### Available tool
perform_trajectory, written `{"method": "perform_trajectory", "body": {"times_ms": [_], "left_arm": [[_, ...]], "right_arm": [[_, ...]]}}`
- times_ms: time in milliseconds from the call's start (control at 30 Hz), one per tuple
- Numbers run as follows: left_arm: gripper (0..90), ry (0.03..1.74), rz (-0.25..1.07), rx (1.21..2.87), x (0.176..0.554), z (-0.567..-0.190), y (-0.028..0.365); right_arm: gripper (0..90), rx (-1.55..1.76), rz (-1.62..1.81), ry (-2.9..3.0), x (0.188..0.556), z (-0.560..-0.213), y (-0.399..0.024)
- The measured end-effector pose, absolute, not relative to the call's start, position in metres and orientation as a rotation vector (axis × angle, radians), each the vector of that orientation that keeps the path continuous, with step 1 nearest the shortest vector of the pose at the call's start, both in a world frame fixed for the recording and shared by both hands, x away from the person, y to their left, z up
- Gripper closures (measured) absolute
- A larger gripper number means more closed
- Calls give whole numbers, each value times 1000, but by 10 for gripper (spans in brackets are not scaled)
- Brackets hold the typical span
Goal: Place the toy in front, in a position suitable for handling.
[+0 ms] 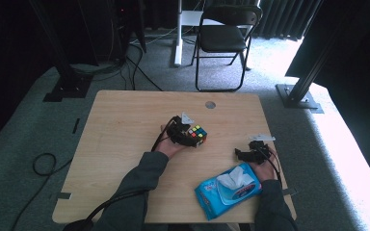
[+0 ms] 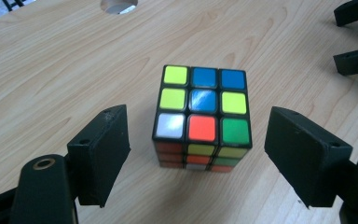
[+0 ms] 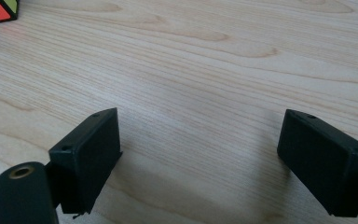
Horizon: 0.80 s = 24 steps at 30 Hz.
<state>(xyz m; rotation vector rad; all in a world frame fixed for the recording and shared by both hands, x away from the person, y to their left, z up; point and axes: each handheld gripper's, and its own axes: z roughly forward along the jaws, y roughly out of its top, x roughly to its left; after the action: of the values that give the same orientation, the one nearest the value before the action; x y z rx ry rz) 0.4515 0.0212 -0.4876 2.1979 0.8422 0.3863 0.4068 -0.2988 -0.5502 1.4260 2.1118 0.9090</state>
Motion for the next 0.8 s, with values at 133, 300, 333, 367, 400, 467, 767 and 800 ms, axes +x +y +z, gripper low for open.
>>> {"method": "perform_trajectory", "body": {"times_ms": [133,300,333,367,400,467,767,800], "left_arm": [[223,849,379,2201,456,-492,17],[212,857,362,2220,461,-498,10],[211,857,362,2220,461,-498,10],[211,857,362,2220,461,-498,10],[211,873,338,2214,464,-501,9],[211,877,326,2211,465,-502,8],[273,900,310,2246,469,-511,2],[291,902,304,2243,470,-512,2]], "right_arm": [[129,1424,908,2112,407,-550,-299],[129,1425,909,2112,407,-550,-299],[129,1425,909,2112,407,-550,-299],[129,1425,909,2112,407,-550,-299],[129,1425,909,2112,407,-550,-299],[129,1426,909,2112,407,-550,-299],[129,1426,909,2112,407,-550,-299],[129,1426,909,2112,407,-550,-299]]}}
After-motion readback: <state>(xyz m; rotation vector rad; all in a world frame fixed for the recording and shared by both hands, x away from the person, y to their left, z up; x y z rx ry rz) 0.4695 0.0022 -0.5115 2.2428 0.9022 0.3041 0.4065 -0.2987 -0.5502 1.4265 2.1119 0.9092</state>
